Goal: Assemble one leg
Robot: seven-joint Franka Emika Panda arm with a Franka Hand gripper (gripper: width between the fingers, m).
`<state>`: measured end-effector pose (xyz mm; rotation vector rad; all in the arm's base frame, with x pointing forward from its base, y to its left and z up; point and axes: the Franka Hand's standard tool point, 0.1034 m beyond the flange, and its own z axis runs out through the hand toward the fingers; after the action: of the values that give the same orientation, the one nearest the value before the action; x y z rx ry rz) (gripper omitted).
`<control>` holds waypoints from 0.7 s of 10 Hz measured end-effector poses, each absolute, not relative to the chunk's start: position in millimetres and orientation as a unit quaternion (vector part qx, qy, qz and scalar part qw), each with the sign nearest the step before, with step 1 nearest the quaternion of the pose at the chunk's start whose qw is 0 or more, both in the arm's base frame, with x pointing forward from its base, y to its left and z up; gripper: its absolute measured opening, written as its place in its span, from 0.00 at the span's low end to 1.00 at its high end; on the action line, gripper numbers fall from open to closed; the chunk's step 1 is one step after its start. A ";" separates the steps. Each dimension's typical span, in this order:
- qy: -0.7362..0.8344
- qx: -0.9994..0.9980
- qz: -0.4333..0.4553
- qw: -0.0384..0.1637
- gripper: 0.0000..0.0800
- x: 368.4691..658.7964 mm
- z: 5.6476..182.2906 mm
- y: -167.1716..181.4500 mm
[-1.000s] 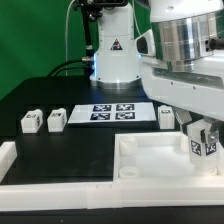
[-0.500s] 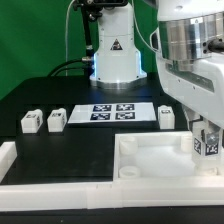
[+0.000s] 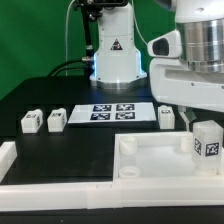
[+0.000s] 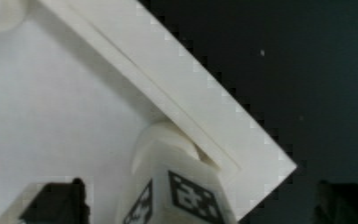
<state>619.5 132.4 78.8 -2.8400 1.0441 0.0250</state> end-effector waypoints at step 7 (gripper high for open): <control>-0.065 -0.997 -0.011 0.035 0.81 631.6 87.9 115.1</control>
Offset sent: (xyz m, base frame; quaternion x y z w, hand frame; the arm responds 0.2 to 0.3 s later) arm 0.0099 -0.0137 0.0049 -0.0920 -0.0018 -0.4257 0.9002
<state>631.6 115.1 87.9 -3.0651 -0.2011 -0.0327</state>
